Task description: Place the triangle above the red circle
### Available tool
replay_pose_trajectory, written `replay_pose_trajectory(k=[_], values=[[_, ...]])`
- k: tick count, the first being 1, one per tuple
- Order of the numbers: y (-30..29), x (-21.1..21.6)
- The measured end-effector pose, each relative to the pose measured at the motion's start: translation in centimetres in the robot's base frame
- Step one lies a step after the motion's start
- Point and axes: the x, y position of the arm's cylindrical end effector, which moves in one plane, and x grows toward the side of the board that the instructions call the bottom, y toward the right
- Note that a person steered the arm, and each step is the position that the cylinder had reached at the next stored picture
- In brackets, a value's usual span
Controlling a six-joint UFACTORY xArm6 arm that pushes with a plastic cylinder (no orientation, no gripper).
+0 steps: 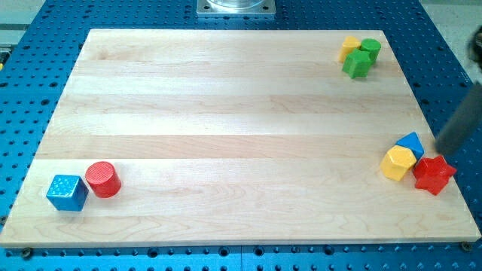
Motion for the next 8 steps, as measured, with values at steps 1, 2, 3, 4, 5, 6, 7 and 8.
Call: replay_pose_trajectory(k=[1, 2, 3, 4, 5, 6, 7, 8], values=[[0.8, 0.3], [-1.3, 0.7], [-5.6, -0.3], [-9.8, -2.6], [-13.3, -3.3], [-14.9, -3.3], [-12.6, -3.3], [-8.5, -3.6]])
